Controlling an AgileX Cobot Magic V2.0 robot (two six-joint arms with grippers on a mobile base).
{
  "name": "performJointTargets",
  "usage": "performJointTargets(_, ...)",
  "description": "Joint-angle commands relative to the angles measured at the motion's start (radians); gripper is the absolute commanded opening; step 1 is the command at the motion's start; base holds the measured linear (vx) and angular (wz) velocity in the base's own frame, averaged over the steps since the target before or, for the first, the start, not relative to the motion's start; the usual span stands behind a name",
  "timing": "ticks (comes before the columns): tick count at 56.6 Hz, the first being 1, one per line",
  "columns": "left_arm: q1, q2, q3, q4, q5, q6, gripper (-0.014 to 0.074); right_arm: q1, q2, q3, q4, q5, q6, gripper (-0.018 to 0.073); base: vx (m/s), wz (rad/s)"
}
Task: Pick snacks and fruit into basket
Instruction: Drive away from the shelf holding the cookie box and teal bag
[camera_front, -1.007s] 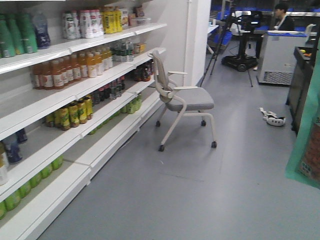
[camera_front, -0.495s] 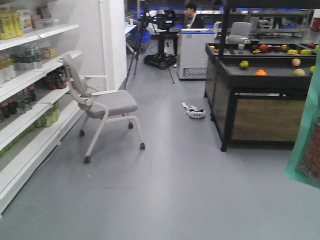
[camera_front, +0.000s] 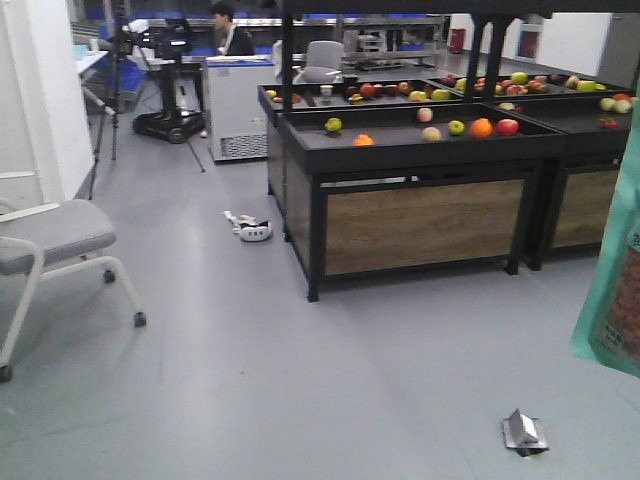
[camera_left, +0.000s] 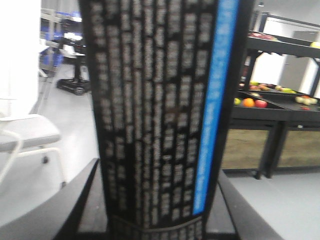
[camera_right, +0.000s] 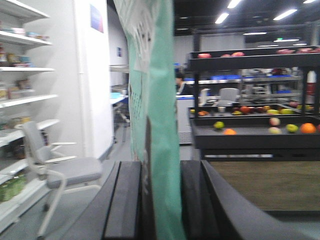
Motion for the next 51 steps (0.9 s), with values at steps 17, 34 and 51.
performJointTargets(17,0.0,0.01,-0.034,0.005,-0.1,0.0,0.0003,-0.003,0.001,-0.037,-0.056,0.022,-0.015,-0.0009,0.21,-0.54)
performJointTargets(34,0.0,0.01,-0.034,0.005,-0.1,0.0,0.0003,-0.003,0.001,-0.037,-0.056,0.022,-0.015,-0.0009,0.24,-0.43)
performJointTargets(51,0.0,0.01,-0.034,0.005,-0.1,0.0,0.0003,-0.003,0.001,-0.037,-0.056,0.017,-0.015,-0.0009,0.26,-0.35)
